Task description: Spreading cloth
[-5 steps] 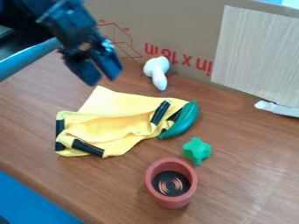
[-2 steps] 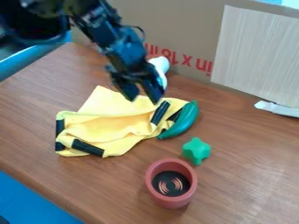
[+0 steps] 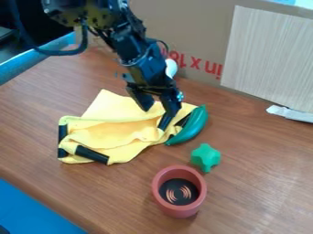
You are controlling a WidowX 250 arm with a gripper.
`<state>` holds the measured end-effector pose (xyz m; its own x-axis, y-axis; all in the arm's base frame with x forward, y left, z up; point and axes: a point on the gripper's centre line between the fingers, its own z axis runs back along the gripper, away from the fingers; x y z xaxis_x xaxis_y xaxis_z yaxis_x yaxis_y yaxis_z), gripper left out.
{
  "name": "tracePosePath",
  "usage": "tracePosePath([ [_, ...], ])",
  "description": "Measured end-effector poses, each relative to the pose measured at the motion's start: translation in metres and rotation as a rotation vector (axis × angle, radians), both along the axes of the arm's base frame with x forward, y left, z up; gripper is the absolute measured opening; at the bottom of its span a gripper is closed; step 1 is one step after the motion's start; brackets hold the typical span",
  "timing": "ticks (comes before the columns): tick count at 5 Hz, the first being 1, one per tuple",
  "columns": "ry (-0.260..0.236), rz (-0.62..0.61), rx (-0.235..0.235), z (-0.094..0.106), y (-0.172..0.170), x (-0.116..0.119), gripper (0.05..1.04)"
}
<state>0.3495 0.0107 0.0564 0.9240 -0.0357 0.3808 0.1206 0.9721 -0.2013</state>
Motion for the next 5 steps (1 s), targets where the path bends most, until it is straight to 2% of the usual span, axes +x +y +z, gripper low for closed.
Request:
tracePosePath([
  [1, 0.023, 0.004, 0.048, -0.013, -0.005, 0.001, 0.961],
  [3, 0.077, 0.034, 0.080, -0.031, -0.001, 0.002, 0.394],
  [4, 0.078, 0.032, 0.100, -0.033, -0.004, 0.003, 0.180],
  [5, 0.087, 0.034, 0.088, -0.033, -0.005, 0.003, 0.074],
])
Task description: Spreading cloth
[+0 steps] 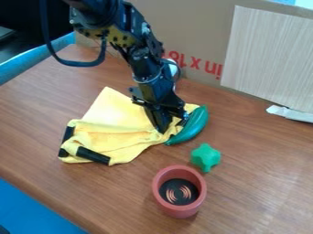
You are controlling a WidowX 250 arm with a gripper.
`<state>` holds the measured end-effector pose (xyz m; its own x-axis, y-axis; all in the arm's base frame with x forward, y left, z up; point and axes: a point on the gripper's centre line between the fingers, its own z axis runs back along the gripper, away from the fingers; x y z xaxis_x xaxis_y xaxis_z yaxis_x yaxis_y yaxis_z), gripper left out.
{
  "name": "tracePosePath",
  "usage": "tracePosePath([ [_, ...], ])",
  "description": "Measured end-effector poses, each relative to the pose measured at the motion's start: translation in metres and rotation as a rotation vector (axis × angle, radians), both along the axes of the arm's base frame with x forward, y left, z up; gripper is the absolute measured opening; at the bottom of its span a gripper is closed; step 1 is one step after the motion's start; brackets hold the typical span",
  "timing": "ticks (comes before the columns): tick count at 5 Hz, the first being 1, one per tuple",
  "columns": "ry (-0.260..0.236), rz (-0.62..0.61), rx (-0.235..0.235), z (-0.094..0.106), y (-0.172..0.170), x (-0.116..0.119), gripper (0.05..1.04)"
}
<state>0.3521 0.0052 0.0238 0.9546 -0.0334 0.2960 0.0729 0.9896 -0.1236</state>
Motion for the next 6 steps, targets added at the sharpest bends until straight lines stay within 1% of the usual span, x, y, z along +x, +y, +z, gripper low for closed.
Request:
tracePosePath([
  [1, -0.004, -0.022, -0.092, 0.018, 0.004, -0.005, 0.058],
  [2, -0.050, 0.024, -0.211, 0.044, 0.036, -0.009, 0.057],
  [3, -0.055, 0.081, -0.328, 0.062, 0.072, -0.020, 0.057],
  [4, -0.047, 0.115, -0.396, 0.073, 0.100, -0.032, 0.057],
  [5, 0.004, 0.132, -0.441, 0.069, 0.116, -0.043, 0.057],
  [6, 0.018, 0.170, -0.464, 0.069, 0.133, -0.053, 0.057],
])
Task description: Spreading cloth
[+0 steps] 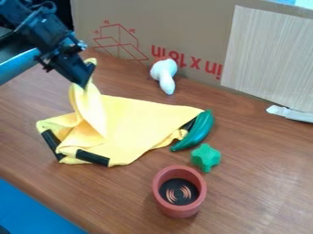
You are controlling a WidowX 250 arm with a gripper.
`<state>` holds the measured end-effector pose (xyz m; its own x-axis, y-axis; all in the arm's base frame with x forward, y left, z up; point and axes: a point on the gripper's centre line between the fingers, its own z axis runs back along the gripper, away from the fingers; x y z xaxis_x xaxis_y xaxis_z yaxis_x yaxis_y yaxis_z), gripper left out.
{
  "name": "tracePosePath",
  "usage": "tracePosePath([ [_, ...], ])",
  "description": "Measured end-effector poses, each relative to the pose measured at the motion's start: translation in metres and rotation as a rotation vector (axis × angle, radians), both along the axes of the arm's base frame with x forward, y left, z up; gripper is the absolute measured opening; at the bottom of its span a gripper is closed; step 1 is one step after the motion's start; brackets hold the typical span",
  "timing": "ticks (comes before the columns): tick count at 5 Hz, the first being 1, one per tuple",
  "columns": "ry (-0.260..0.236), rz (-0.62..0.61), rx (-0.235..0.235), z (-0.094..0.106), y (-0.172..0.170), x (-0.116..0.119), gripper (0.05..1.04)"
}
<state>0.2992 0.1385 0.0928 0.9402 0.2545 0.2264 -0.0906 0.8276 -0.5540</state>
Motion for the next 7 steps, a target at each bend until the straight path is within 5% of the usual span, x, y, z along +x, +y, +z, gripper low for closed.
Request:
tracePosePath([
  [2, 0.032, 0.080, -0.013, -0.006, 0.032, -0.018, 0.057],
  [5, 0.058, 0.167, 0.067, 0.009, 0.071, -0.026, 0.057],
  [6, 0.089, 0.256, 0.131, 0.009, 0.088, -0.025, 0.057],
  [7, 0.160, 0.342, 0.181, -0.013, 0.110, -0.022, 0.057],
])
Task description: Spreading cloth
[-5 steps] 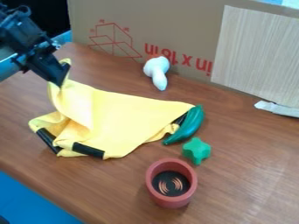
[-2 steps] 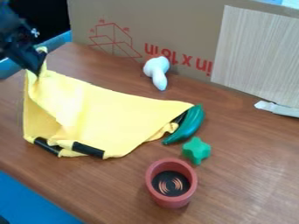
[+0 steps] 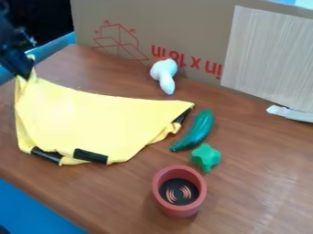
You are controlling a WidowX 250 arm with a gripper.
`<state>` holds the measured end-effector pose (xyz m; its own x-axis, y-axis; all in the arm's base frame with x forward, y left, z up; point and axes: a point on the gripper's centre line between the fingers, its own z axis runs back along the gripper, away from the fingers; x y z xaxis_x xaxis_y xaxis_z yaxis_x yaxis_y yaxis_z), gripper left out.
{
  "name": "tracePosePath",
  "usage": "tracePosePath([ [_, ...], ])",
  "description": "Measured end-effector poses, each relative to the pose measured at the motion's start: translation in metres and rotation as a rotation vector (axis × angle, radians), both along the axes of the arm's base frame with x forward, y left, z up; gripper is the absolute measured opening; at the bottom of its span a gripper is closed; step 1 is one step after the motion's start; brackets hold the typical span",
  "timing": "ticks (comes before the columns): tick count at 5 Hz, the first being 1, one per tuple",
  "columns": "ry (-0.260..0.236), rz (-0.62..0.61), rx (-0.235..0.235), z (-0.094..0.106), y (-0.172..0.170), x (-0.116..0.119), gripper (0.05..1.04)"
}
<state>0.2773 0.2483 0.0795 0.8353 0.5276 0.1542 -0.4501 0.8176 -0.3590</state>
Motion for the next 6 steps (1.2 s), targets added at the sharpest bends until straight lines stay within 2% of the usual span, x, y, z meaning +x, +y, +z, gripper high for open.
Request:
tracePosePath([
  [1, 0.053, 0.073, 0.035, -0.015, 0.017, 0.004, 0.081],
  [2, 0.096, 0.147, 0.035, -0.021, 0.023, 0.003, 0.235],
  [3, 0.115, 0.140, 0.006, -0.017, 0.020, 0.002, 0.512],
  [4, 0.130, 0.088, -0.054, -0.003, 0.012, 0.004, 0.799],
  [5, 0.136, 0.038, -0.119, 0.006, -0.006, 0.006, 0.997],
  [6, 0.117, -0.022, -0.127, 0.038, -0.015, 0.012, 1.001],
])
